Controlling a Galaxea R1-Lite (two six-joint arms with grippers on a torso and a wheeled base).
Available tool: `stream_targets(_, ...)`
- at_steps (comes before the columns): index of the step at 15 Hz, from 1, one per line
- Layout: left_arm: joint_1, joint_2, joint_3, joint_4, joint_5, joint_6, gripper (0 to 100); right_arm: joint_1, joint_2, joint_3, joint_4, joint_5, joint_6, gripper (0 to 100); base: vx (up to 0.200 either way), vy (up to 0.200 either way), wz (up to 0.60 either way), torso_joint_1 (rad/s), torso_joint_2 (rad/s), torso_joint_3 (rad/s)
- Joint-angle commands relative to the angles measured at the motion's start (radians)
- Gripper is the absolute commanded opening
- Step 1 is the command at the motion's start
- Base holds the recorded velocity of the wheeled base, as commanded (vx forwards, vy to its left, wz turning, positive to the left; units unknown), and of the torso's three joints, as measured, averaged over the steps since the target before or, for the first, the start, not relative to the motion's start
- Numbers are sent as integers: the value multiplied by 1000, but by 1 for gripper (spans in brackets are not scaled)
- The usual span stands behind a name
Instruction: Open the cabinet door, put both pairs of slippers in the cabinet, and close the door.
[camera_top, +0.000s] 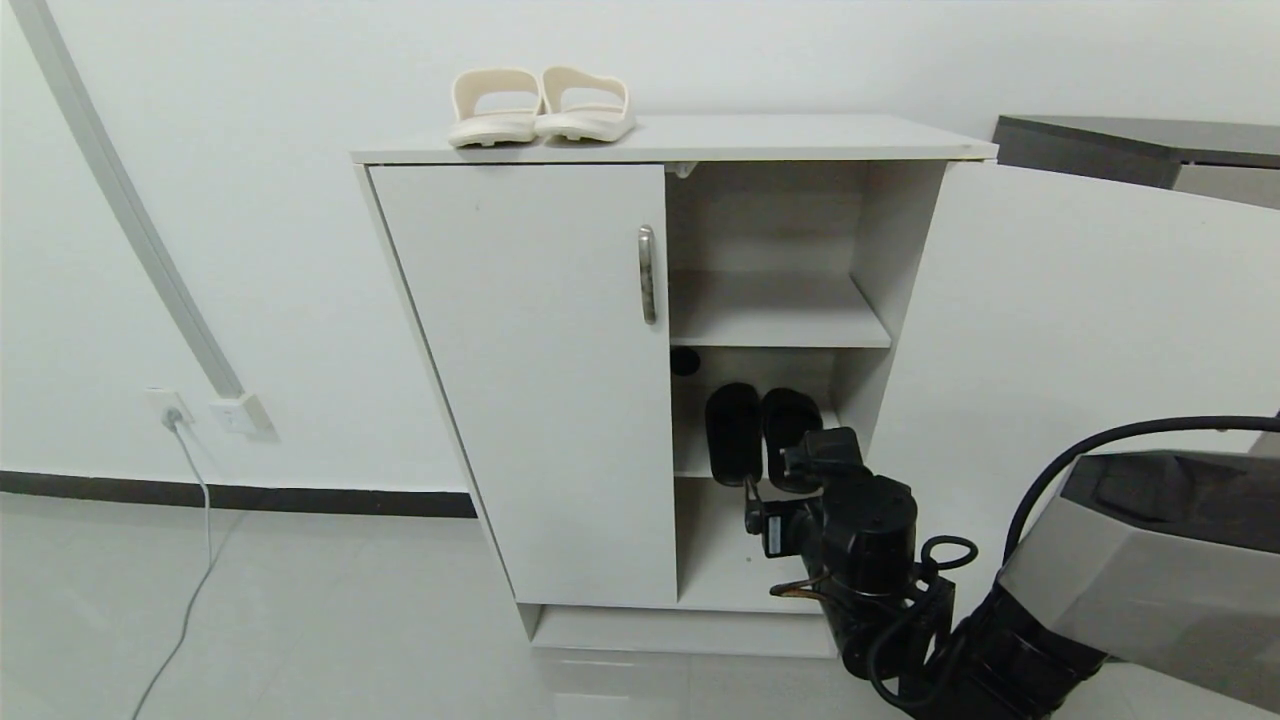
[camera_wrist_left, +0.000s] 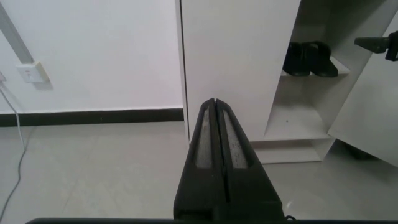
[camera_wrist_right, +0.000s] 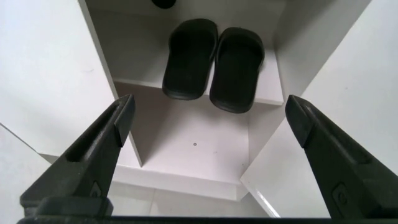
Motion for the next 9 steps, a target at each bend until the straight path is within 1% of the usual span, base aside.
stream_targets(1,0,1,1,0,-1,0,0,0,5,1,0,0,0,100,0,200,0,7,2,-2)
stream_targets(9,0,1,-1,0,1,-2,0,-1,13,6,1,1,0,100,0,200,0,4,-1,5)
